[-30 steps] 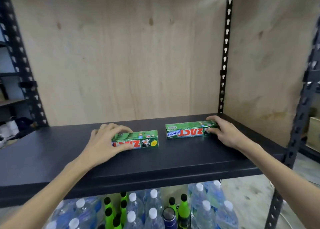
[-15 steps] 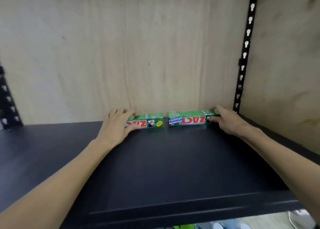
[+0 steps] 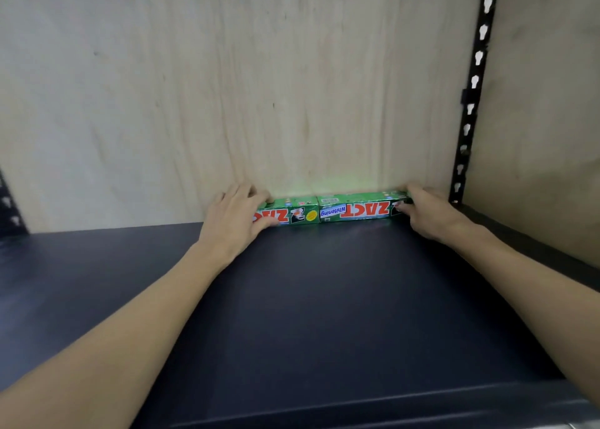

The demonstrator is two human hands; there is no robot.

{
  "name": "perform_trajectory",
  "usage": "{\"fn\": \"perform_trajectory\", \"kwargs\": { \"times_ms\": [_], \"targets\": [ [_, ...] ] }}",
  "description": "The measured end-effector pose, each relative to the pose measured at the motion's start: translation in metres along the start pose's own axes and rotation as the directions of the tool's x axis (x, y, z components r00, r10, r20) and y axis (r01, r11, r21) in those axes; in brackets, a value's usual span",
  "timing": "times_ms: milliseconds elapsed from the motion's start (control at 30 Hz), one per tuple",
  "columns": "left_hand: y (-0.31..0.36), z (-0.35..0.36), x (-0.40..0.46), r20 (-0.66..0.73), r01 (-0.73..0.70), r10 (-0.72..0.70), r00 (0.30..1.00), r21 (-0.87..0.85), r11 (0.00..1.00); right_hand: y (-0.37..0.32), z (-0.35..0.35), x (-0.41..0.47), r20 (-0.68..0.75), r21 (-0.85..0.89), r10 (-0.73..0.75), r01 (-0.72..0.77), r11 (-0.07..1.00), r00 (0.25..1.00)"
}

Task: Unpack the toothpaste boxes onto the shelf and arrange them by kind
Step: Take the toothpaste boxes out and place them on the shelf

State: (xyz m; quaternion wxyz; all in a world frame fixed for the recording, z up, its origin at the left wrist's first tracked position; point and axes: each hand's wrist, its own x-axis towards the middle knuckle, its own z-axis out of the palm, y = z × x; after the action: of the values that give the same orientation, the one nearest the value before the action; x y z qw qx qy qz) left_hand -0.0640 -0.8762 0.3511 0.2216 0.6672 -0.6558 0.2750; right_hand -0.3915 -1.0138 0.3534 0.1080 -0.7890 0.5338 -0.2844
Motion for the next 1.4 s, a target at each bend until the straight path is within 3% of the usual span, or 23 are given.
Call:
{"fn": "perform_trajectory", "kwargs": {
  "times_ms": [200, 333, 533, 667, 767, 867, 1033, 1233, 1300, 1367, 1400],
  "targets": [
    [0.012, -0.024, -0.019, -0.020, 0.099, -0.102, 0.995, -0.108, 0.989, -0.016, -0.010, -0.041, -0.113, 0.008, 0.042, -0.042, 0.999, 0.993],
    [0.024, -0.046, -0.047, 0.005, 0.111, -0.112, 0.994, -0.177, 0.978, -0.027, -0.018, -0.083, -0.195, -0.061, -0.040, 0.028, 0.998, 0.980],
    [0.055, -0.098, -0.107, 0.044, 0.121, -0.114, 0.992, -0.232, 0.965, -0.059, -0.023, -0.161, -0.187, -0.064, -0.207, 0.198, 0.978, 0.960],
    [0.080, -0.139, -0.152, -0.059, 0.005, -0.022, 0.998, -0.275, 0.961, -0.080, -0.027, -0.226, -0.213, 0.118, -0.247, 0.276, 0.954, 0.945],
    [0.110, -0.162, -0.202, -0.218, -0.001, -0.085, 0.972, -0.369, 0.930, -0.098, -0.020, -0.290, -0.325, 0.271, -0.254, 0.347, 0.898, 0.911],
    [0.133, -0.161, -0.271, -0.262, 0.049, -0.149, 0.954, -0.352, 0.935, -0.111, 0.006, -0.351, -0.405, 0.372, -0.250, 0.408, 0.834, 0.879],
    [0.136, -0.127, -0.375, -0.099, 0.232, -0.310, 0.945, -0.466, 0.854, -0.108, 0.086, -0.427, -0.268, 0.473, -0.249, 0.352, 0.808, 0.931],
    [0.113, -0.064, -0.482, 0.193, 0.500, -0.462, 0.866, -0.339, 0.797, -0.081, 0.196, -0.488, -0.036, 0.536, -0.157, 0.152, 0.831, 0.987],
    [0.110, -0.047, -0.523, 0.316, 0.595, -0.515, 0.796, -0.258, 0.761, -0.067, 0.224, -0.515, 0.113, 0.480, -0.136, 0.066, 0.875, 0.984],
    [0.102, 0.023, -0.590, 0.538, 0.735, -0.575, 0.616, -0.130, 0.665, -0.025, 0.311, -0.547, 0.359, 0.400, -0.038, -0.117, 0.909, 0.933],
    [0.103, 0.022, -0.605, 0.574, 0.767, -0.584, 0.574, -0.127, 0.629, -0.018, 0.314, -0.559, 0.377, 0.395, -0.020, -0.141, 0.908, 0.926]
  ]
}}
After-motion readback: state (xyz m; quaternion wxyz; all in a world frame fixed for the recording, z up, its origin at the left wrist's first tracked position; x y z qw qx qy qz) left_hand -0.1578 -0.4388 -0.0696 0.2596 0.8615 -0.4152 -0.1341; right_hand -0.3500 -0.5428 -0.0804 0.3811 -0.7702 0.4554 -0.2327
